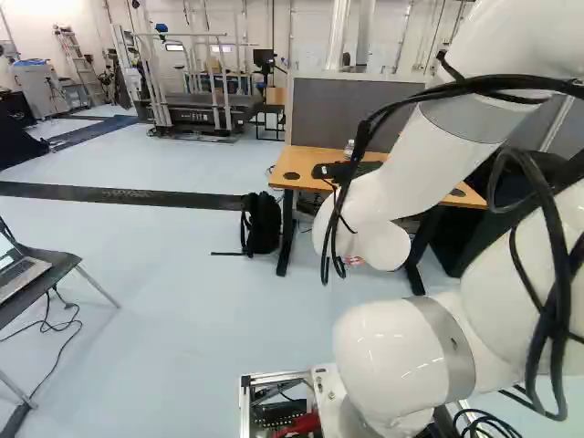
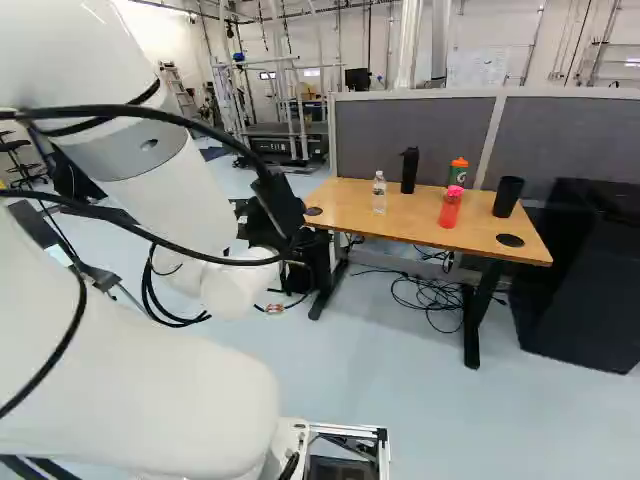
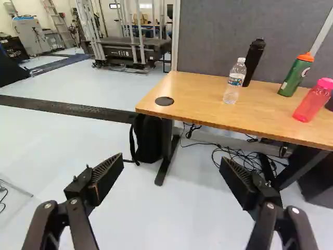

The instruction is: Pick up the green bottle from the table

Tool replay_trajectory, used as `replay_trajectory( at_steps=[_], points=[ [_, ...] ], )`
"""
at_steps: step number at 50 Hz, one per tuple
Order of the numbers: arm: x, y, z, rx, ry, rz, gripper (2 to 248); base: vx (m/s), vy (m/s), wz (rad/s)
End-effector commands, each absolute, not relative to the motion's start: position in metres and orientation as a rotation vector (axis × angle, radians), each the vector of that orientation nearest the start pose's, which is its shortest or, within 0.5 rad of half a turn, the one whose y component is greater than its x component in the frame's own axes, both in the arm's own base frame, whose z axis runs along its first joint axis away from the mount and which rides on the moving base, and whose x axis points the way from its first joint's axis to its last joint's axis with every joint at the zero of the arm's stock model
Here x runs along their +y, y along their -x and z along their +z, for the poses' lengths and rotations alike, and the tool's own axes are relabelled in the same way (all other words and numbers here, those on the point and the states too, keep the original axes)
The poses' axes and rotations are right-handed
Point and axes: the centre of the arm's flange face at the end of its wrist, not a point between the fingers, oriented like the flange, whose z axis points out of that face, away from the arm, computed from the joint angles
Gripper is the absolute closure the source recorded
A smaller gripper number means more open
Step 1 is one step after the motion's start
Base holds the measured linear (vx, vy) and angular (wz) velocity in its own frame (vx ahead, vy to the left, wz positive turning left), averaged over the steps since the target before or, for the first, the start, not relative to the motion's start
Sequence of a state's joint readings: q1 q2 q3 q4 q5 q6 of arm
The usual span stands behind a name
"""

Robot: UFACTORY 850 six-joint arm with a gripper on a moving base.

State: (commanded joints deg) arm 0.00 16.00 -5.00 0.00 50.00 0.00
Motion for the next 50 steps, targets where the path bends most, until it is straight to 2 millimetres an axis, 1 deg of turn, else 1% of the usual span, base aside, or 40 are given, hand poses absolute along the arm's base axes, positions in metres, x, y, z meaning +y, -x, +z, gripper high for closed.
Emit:
replay_trajectory(
  at_steps=[8, 14, 34, 50],
  points=[
    [0.0000, -0.2703, 0.3656, 0.000, 2.558, -1.824, 3, 0.128, -0.006, -0.030],
    [0.0000, -0.2703, 0.3656, 0.000, 2.558, -1.824, 3, 0.133, -0.036, -0.175],
    [0.0000, -0.2703, 0.3656, 0.000, 2.558, -1.824, 3, 0.164, -0.054, -0.268],
    [0.0000, -0.2703, 0.3656, 0.000, 2.558, -1.824, 3, 0.183, -0.060, -0.317]
  ],
)
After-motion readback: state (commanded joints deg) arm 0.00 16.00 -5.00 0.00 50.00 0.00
